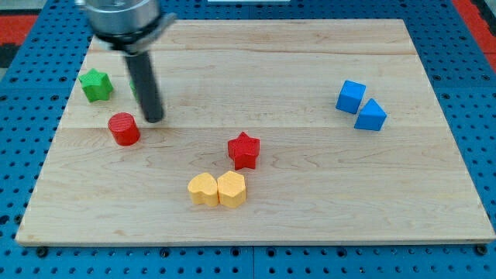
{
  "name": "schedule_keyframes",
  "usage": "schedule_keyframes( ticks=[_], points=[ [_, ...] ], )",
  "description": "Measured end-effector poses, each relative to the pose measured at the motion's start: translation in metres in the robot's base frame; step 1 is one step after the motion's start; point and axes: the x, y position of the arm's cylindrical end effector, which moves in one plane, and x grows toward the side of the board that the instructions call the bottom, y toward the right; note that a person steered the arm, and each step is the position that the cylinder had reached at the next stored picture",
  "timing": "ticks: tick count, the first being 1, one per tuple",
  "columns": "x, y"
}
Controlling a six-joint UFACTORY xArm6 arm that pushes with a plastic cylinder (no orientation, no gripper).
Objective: Push the green star close to the green circle
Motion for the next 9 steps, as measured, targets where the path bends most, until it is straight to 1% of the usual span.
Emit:
schedule_keyframes(
  ticks=[2, 3, 4, 5, 6, 7, 8, 9],
  points=[
    [-0.026, -0.119],
    [-0.032, -0.129],
    [-0.072, -0.129],
    [-0.082, -0.116],
    [-0.068, -0.057],
    [-0.068, -0.048],
    [-0.065, -0.128],
    [-0.037, -0.108]
  ],
)
